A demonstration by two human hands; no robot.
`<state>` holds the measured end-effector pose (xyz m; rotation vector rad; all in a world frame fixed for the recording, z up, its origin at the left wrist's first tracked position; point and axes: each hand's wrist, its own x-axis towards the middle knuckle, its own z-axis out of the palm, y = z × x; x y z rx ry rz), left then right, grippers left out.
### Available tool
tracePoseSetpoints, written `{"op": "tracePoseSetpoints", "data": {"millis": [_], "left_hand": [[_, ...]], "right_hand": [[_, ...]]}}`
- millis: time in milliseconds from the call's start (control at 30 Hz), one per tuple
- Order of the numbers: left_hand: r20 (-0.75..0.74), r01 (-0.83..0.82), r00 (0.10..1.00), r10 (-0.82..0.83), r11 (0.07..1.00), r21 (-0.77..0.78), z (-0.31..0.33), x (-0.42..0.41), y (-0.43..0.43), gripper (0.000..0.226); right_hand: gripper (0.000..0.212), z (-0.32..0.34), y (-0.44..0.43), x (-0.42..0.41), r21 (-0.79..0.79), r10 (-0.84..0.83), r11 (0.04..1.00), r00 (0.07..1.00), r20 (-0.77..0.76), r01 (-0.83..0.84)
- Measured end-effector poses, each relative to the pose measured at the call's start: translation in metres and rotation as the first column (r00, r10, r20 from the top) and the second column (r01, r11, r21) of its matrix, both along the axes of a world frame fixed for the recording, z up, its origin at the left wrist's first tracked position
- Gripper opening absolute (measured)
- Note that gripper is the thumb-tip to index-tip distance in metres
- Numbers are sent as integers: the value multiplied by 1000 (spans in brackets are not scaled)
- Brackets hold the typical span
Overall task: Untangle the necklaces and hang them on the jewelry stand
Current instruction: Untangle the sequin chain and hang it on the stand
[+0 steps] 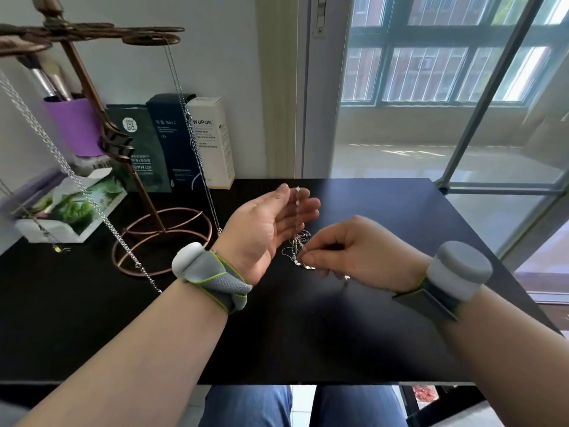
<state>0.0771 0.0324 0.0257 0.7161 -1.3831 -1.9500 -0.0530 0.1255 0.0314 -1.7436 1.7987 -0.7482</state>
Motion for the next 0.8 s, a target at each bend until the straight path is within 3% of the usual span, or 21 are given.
{"op": "tracePoseSetpoints", "data": {"millis": [233, 400, 533, 800], "left_hand": [[158, 131, 982, -106, 978, -160, -8, 7, 9, 40], [130, 172, 979, -156, 977, -129, -6, 12, 12, 38], [-7, 144, 990, -144, 989, -37, 1, 16, 10, 34], [-221, 21, 975, -12, 999, 42, 14, 21, 3, 37]], "right_hand": [[12, 26, -10, -7, -132, -39, 988, 947, 319, 85], [9, 27, -22, -14, -120, -176, 956, 851, 495, 267], [13, 12, -27, -14, -40, -233, 956, 838, 494, 290], [15, -9, -18, -4, 63, -161, 987, 926, 341, 148]]}}
